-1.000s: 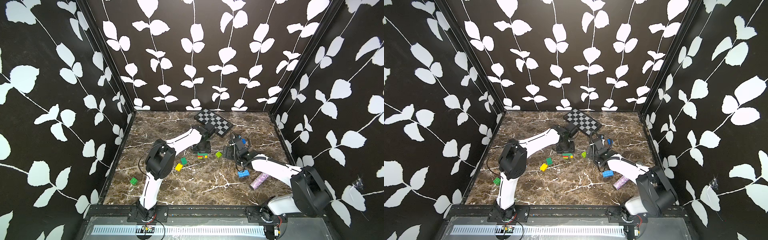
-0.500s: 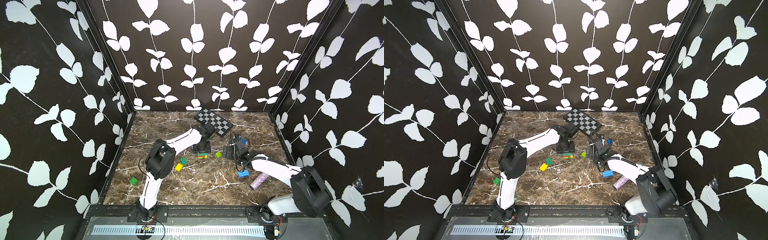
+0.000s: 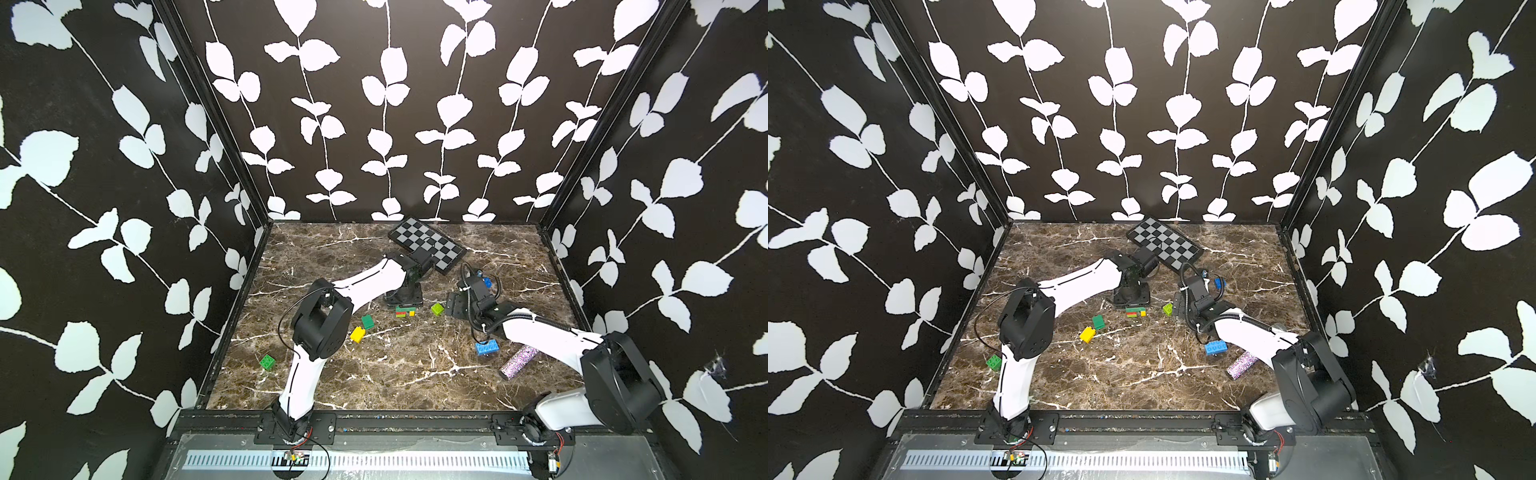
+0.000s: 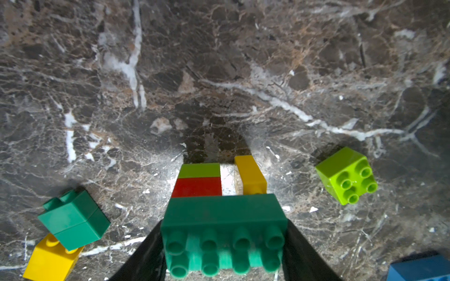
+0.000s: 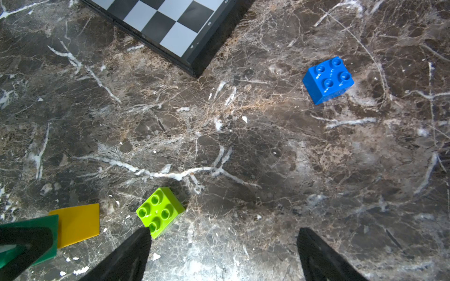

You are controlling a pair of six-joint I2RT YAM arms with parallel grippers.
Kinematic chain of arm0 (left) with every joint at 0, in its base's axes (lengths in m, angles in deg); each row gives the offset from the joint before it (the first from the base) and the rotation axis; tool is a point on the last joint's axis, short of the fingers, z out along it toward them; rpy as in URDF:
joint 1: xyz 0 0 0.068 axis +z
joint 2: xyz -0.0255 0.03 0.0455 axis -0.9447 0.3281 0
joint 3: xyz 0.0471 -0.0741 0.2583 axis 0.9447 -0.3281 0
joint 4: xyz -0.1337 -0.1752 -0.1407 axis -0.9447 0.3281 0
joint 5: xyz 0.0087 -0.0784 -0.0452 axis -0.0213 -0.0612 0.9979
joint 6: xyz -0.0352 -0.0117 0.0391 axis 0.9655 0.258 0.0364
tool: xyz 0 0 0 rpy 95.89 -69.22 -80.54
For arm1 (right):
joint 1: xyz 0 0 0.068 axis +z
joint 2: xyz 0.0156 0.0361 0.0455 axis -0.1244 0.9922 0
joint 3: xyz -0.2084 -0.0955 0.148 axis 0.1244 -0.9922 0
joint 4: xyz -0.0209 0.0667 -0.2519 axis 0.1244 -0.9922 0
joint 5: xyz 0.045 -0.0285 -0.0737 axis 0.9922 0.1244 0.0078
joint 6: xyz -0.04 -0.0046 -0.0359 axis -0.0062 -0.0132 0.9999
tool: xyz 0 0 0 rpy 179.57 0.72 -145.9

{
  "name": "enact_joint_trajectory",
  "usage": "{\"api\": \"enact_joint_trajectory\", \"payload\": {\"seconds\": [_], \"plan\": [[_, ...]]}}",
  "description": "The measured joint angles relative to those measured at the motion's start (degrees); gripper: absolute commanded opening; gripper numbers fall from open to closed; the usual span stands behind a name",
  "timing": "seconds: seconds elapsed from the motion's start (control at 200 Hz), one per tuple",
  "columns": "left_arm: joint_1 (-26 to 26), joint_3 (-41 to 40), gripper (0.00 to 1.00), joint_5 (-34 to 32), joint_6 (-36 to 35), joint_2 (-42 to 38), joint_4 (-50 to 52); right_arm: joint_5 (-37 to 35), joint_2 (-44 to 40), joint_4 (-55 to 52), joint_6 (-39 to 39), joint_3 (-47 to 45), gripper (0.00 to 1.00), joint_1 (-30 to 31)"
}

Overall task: Assemble the letter h with lego
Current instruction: Assemble the lego brick with the lego brick.

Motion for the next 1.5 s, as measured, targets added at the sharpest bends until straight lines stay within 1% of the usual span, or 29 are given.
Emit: {"api": "enact_joint_trajectory", "payload": {"seconds": [0.375,0.6,1.03,1.335,1.415,1.5], "plan": [[-0.5,-2.6,0.00,-2.6,3.1,-1.3,-1.9,0.0,0.0,-0.1,-0.2,0.0,0.93,0.0],[-0.4,-3.0,0.00,-2.6,3.4,-1.6,-2.7,0.0,-0.1,-0.1,-0.2,0.0,0.93,0.0],[0.6,-2.4,0.00,-1.1,1.7,-1.0,-2.7,0.0,-0.5,-0.1,-0.2,0.0,0.93,0.0],[1.0,1.3,0.00,-0.1,-1.0,1.6,0.5,0.0,-0.5,-0.1,-0.2,0.0,0.93,0.0],[1.1,2.0,0.05,0.2,-1.6,2.1,1.2,0.0,-0.6,-0.1,-0.2,0.0,0.93,0.0],[1.2,2.0,0.15,0.3,-1.9,2.1,1.3,0.0,-0.6,-0.1,-0.2,0.0,0.93,0.0]]}}
